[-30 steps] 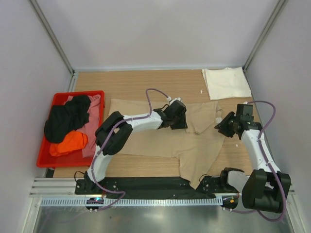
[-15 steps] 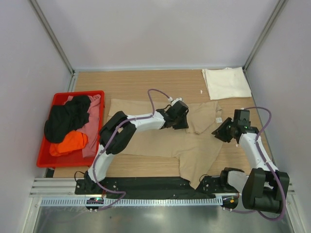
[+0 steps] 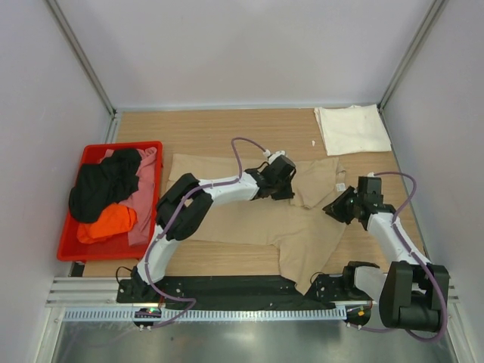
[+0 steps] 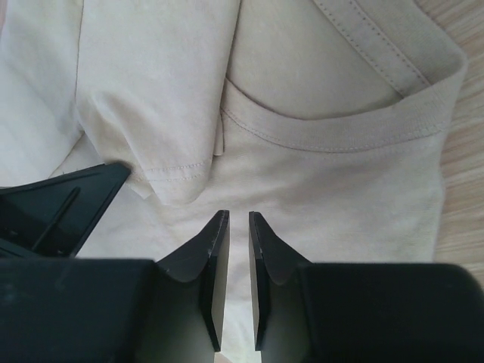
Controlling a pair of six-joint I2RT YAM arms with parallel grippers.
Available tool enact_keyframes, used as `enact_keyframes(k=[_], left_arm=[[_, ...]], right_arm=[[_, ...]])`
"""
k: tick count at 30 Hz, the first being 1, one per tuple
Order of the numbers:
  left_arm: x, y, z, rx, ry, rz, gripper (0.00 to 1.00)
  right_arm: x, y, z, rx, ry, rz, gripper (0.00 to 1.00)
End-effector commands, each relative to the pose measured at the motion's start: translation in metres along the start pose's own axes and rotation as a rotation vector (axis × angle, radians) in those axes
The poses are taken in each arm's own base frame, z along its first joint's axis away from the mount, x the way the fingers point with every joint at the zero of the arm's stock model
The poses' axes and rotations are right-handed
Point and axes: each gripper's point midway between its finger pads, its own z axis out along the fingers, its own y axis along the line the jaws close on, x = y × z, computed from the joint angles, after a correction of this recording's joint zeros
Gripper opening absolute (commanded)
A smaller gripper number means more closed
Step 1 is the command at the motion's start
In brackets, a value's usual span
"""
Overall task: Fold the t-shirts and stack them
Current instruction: Fold the tshirt
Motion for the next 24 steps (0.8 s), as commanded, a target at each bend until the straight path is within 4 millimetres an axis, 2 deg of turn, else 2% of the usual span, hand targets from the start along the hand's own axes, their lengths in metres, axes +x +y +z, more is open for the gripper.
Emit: enact_keyframes(k=[1,8,14,24], left_arm=[[-0.029,-0.025,-0.016,0.045,-0.075,0.002,0.00],[-0.049,-0.014,-0.019,0.020,-0.105,-0.035,0.00],[-0.063,-0.010,-0.019,0.015,-0.119,-0.053,0.00],[-0.074,-0.006,-0.019,0.011,-0.131,-0.075,0.00]], right_arm=[[-0.010,0.011,0.008,-0.031,-0.034,0.017,0.22],[-0.010,0.012,0.019,-0.005,-0.034,0.022,0.17],[-0.012,0.015,0.029,0.010,-0.044,0.016,0.17],[-0.020,0.015,0.038,0.040,-0.073,0.005,0.18]])
